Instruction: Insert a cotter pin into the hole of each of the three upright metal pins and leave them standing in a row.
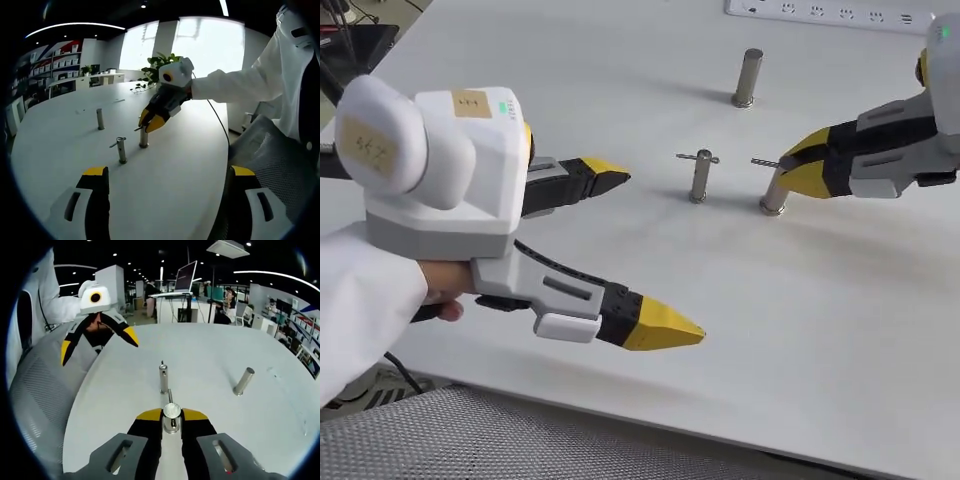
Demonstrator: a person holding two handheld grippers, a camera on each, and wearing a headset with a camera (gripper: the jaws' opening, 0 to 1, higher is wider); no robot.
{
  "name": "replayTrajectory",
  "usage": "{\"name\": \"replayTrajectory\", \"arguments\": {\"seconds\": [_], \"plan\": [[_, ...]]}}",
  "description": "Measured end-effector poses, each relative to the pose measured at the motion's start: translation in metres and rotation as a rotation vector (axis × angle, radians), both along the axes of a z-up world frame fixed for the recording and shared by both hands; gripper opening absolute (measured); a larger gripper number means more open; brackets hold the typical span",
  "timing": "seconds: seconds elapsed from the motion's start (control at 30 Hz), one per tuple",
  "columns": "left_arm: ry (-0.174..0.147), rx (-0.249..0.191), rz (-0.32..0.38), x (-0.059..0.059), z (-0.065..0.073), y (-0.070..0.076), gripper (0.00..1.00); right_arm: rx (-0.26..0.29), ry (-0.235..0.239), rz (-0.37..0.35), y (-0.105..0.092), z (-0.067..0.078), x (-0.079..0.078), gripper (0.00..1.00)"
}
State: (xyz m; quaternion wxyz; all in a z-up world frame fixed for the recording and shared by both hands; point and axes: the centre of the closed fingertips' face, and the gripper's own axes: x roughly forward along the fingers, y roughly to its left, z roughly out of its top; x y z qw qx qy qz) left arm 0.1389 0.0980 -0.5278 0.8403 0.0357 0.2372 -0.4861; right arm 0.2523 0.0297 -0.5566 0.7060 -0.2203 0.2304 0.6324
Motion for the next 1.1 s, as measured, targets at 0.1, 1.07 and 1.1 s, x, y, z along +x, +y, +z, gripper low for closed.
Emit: {"name": "replayTrajectory", "arguments": {"seconds": [0.1, 1.07, 1.1], "plan": [[-0.004, -0.001, -0.001, 0.0, 0.001, 0.0, 0.99, 0.001, -0.012, 0.007, 0.0, 0.0, -0.001, 0.08], [-0.04, -0.088, 0.066, 0.02, 0.021, 0.025, 0.99, 0.188, 0.064, -0.285, -0.042, 0.058, -0.059, 0.65], [-0.041, -0.091, 0.067, 0.02, 0.021, 0.026, 0.99, 0.179, 0.066, -0.288, -0.042, 0.057, -0.062, 0.68]]}}
